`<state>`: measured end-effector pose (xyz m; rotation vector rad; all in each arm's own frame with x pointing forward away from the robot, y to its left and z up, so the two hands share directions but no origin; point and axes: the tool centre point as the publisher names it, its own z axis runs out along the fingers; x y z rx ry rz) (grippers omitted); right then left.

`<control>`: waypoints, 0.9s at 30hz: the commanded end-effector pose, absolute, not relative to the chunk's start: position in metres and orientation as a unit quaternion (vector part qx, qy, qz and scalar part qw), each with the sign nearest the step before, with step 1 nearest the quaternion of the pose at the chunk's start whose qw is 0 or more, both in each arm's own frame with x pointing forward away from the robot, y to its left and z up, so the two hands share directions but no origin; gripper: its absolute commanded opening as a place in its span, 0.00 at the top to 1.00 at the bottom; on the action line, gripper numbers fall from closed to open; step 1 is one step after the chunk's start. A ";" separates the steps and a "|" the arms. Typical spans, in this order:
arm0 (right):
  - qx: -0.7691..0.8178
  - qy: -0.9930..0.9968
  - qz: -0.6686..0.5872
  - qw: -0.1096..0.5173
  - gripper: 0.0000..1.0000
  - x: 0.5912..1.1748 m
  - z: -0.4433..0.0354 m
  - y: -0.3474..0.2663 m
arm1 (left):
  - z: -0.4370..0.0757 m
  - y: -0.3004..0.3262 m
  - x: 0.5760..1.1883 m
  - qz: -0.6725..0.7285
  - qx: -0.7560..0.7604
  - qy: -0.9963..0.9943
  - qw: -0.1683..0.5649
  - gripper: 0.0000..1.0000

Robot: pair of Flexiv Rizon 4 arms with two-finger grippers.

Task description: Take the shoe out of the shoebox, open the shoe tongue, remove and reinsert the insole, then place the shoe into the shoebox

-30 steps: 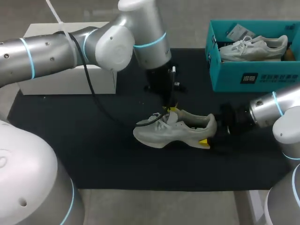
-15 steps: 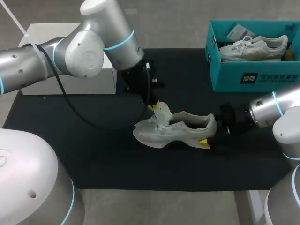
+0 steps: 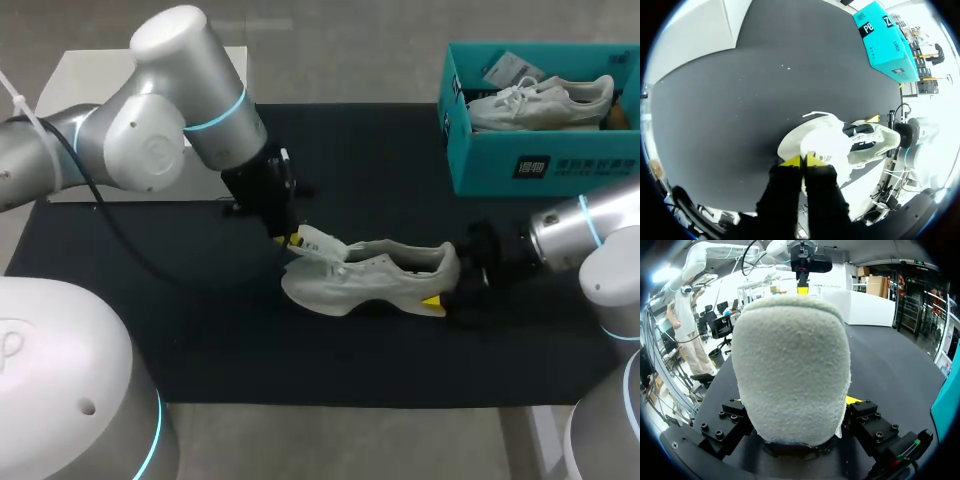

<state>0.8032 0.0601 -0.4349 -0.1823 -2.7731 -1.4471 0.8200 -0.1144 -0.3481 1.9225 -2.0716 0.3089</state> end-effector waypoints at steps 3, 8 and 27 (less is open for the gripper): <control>-0.059 -0.886 -0.461 0.003 1.00 0.803 -0.440 0.060 | -0.361 -0.118 0.821 0.087 0.659 -0.731 0.156 0.08; -0.059 -0.886 -0.461 0.003 1.00 0.803 -0.440 0.060 | -0.357 -0.122 0.822 0.103 0.636 -0.751 0.144 0.00; -0.059 -0.886 -0.461 0.003 1.00 0.803 -0.440 0.060 | -0.261 -0.144 0.870 0.016 -0.051 -0.997 -0.049 0.00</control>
